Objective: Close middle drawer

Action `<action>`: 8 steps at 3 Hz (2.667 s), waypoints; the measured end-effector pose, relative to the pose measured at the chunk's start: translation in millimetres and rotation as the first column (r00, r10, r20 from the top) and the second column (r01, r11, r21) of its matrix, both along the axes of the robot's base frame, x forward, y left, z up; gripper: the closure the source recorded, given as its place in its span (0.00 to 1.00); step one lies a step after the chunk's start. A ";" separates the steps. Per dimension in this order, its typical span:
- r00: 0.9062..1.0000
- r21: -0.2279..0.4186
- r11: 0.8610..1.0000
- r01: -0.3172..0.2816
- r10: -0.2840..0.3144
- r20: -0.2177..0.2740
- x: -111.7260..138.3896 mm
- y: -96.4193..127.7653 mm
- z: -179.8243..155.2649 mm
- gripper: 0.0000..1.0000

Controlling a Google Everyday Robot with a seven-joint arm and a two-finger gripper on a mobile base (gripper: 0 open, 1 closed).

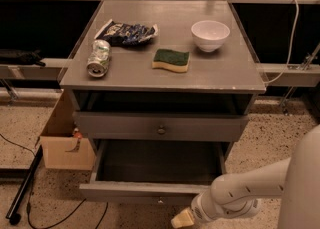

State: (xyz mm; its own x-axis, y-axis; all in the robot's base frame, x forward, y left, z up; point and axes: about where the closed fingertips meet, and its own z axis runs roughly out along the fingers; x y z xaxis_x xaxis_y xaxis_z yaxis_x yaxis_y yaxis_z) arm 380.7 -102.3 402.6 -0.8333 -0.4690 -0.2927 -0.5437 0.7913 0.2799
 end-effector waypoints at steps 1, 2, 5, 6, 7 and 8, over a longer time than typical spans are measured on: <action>1.000 0.000 1.000 0.000 0.000 0.000 0.0 0.0 0.0 0.48; 1.000 -0.022 1.000 -0.007 0.007 0.003 0.0 1.6 -2.1 0.70; 0.996 -0.197 0.980 0.006 0.012 0.094 67.9 -10.2 -14.1 1.00; 0.989 -0.250 0.968 0.019 0.018 0.144 88.7 -14.9 -12.1 1.00; 0.973 -0.299 0.953 0.052 0.018 0.228 114.5 -15.7 -3.3 1.00; 0.967 -0.300 0.952 0.054 0.025 0.253 122.4 -11.3 -1.3 0.81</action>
Offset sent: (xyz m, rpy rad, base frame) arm 0.0008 0.0026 -0.0042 -0.0531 -0.0095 0.0136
